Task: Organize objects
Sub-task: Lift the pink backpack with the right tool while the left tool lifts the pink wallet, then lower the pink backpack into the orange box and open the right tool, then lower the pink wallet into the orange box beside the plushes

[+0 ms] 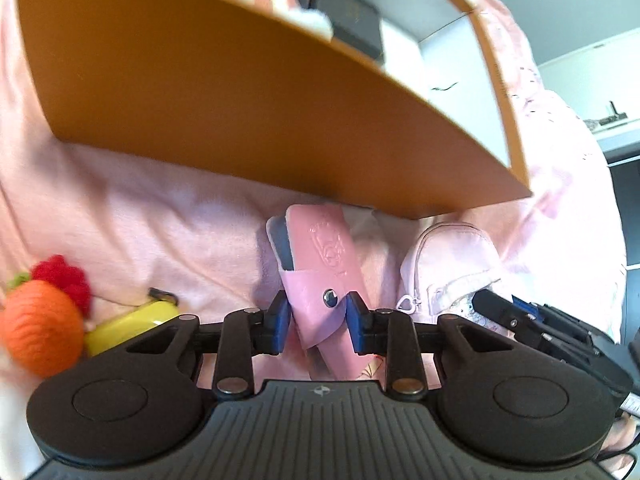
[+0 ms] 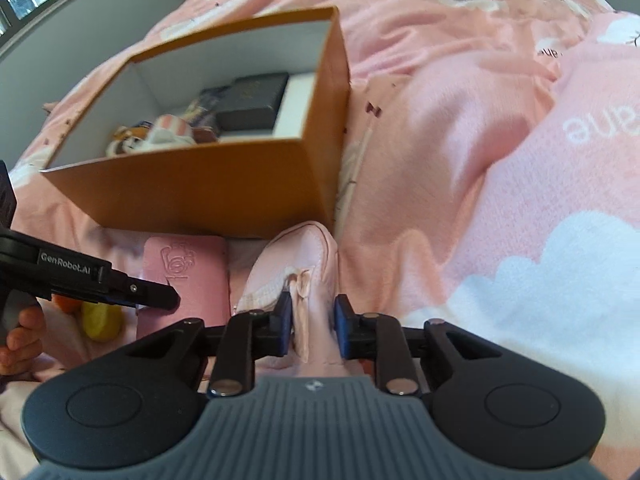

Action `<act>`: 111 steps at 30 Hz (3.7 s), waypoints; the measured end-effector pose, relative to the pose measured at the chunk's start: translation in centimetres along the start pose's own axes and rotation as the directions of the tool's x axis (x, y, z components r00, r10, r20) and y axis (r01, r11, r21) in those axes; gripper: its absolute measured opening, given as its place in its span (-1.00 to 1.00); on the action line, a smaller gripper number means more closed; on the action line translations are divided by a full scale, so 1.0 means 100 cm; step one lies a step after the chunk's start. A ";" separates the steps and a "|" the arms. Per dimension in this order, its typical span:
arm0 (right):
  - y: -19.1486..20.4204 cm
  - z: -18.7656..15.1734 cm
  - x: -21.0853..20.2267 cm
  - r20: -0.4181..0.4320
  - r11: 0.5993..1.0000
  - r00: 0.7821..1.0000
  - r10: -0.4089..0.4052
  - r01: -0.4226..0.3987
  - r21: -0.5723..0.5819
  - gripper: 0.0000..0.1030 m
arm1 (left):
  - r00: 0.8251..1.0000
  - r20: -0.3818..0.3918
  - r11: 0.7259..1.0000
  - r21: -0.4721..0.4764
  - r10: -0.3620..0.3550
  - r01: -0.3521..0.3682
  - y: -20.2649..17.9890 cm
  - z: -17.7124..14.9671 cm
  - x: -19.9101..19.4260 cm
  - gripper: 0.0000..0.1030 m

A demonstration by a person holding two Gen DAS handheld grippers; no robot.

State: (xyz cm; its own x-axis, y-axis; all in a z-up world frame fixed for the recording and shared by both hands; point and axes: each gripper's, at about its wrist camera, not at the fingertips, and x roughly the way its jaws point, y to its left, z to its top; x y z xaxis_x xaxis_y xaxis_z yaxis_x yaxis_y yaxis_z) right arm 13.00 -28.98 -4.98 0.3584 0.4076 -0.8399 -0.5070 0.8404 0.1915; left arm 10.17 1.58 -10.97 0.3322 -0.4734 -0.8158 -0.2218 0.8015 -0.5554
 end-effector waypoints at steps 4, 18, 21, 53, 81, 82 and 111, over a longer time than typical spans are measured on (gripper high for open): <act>0.008 0.001 -0.022 0.035 1.000 0.999 0.019 -0.019 0.006 -0.57 | 0.999 0.030 0.999 0.017 -0.043 0.042 0.003 -0.008 -0.023 -0.37; 0.029 0.051 -0.106 0.292 0.996 0.953 0.084 -0.091 0.011 -0.57 | 0.941 0.193 0.960 0.086 -0.279 0.267 -0.021 0.005 -0.102 -0.38; 0.037 0.074 -0.103 0.336 0.997 0.939 0.071 -0.071 -0.012 -0.57 | 0.922 0.247 0.955 0.081 -0.297 0.286 -0.027 0.027 -0.110 -0.40; 0.053 0.138 0.094 -0.096 0.995 0.991 0.094 -0.092 0.033 -0.60 | 0.912 0.340 0.971 0.009 -0.228 0.239 0.004 0.112 -0.084 -0.43; 0.068 0.146 0.077 -0.215 0.968 0.976 0.042 -0.093 -0.233 -0.20 | 0.925 0.296 0.967 -0.025 -0.237 0.255 0.009 0.114 -0.071 -0.43; 0.070 0.146 0.074 -0.215 0.960 0.976 0.043 -0.100 -0.263 -0.24 | 0.926 0.295 0.967 -0.026 -0.235 0.254 0.009 0.114 -0.071 -0.43; 0.037 0.144 0.046 -0.106 0.941 0.994 -0.041 0.002 -0.339 -0.20 | 0.956 0.170 0.970 -0.011 -0.239 0.244 -0.012 0.111 -0.011 -0.43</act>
State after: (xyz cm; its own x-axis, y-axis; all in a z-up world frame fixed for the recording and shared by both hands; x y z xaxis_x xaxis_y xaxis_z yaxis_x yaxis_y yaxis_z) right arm 24.05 -18.82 -0.79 0.2937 0.3329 -0.8961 -0.7418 0.6706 0.0060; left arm 20.24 5.15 -7.60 0.5269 -0.5818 -0.6196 -0.1443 0.6572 -0.7398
